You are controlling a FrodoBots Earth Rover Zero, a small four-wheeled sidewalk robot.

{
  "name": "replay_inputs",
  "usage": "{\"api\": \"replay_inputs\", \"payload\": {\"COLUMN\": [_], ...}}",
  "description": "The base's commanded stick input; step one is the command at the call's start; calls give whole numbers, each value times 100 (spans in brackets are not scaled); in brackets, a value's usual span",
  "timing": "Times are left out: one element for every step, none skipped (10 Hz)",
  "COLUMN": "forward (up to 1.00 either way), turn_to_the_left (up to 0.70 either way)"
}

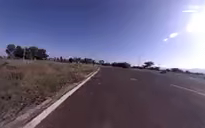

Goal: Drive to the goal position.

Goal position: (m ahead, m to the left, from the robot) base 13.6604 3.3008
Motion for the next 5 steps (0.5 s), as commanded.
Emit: {"api": "replay_inputs", "payload": {"forward": [100,100,100,100,100], "turn_to_the_left": [-25,-11,0,0,0]}}
